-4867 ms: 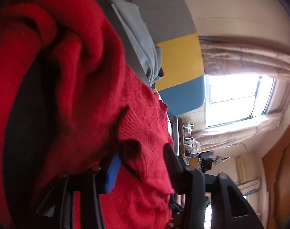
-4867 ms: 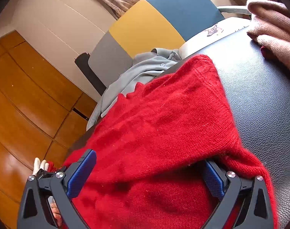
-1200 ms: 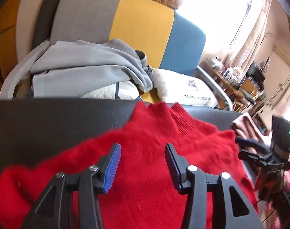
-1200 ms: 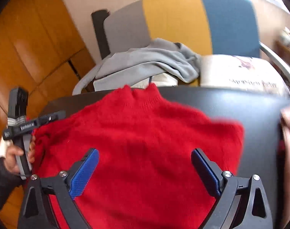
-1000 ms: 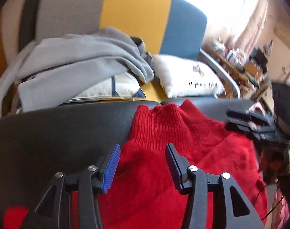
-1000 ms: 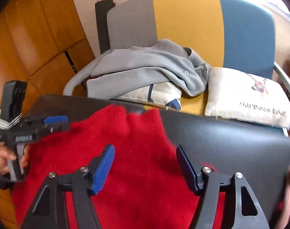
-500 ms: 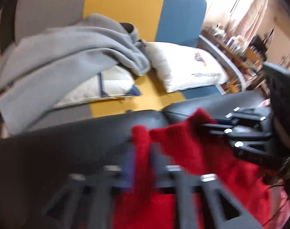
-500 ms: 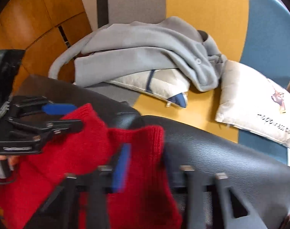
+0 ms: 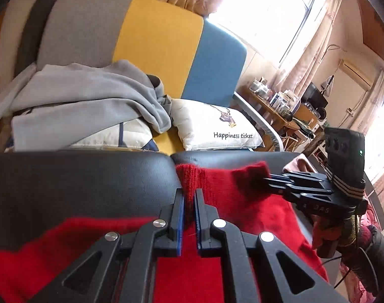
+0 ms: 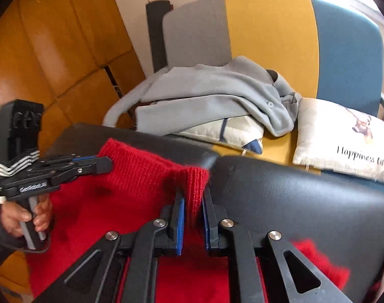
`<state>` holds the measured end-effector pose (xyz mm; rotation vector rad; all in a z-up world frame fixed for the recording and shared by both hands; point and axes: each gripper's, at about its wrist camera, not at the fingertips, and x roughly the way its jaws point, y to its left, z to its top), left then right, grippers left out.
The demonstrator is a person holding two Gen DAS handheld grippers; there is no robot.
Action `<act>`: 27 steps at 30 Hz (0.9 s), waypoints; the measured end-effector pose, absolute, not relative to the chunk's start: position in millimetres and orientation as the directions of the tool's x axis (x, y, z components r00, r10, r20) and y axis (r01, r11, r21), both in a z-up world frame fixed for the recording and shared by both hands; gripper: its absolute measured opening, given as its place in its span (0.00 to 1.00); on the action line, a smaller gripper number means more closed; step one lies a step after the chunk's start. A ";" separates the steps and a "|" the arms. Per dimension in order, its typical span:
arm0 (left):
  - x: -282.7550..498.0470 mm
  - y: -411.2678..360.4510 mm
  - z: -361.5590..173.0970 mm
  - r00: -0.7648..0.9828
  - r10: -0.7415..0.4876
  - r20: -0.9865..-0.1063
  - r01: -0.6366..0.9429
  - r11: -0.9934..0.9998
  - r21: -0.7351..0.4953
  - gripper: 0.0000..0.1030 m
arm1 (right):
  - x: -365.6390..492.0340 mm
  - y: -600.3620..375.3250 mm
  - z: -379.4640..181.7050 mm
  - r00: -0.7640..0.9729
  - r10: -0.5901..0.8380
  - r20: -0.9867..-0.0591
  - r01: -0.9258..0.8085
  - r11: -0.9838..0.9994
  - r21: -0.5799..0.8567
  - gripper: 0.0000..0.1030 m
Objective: Fold clothes
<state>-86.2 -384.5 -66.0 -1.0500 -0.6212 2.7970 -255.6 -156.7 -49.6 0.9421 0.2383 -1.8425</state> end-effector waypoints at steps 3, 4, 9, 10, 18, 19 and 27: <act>-61.8 -373.0 -79.6 -0.745 0.226 -0.627 0.063 -0.912 -0.404 0.06 | -229.1 -133.4 -59.4 -0.174 -0.699 -0.693 0.841 -0.472 0.264 0.12; -55.7 -369.2 -85.9 -0.735 0.230 -0.637 0.065 -0.912 -0.405 0.06 | -220.2 -127.1 -65.1 -0.168 -0.696 -0.698 0.838 -0.474 0.270 0.12; -26.7 -358.4 -109.4 -0.684 0.264 -0.680 0.072 -0.903 -0.423 0.12 | -190.2 -101.6 -88.2 -0.153 -0.673 -0.724 0.824 -0.492 0.283 0.18; -19.8 -359.8 -111.8 -0.682 0.270 -0.680 0.079 -0.897 -0.435 0.12 | -186.0 -96.7 -88.7 -0.154 -0.670 -0.726 0.822 -0.495 0.282 0.19; -6.3 -367.8 -89.7 -0.750 0.236 -0.618 0.139 -0.857 -0.496 0.15 | -177.0 -78.8 -54.9 -0.173 -0.724 -0.667 0.795 -0.503 0.339 0.34; -11.8 -363.5 -84.7 -0.760 0.243 -0.603 0.126 -0.855 -0.502 0.16 | -176.4 -87.5 -50.5 -0.177 -0.729 -0.661 0.798 -0.500 0.337 0.34; -42.1 -336.3 -130.6 -0.702 0.191 -0.686 0.136 -0.910 -0.393 0.18 | -170.2 -127.8 -71.5 -0.206 -0.650 -0.731 0.809 -0.533 0.246 0.34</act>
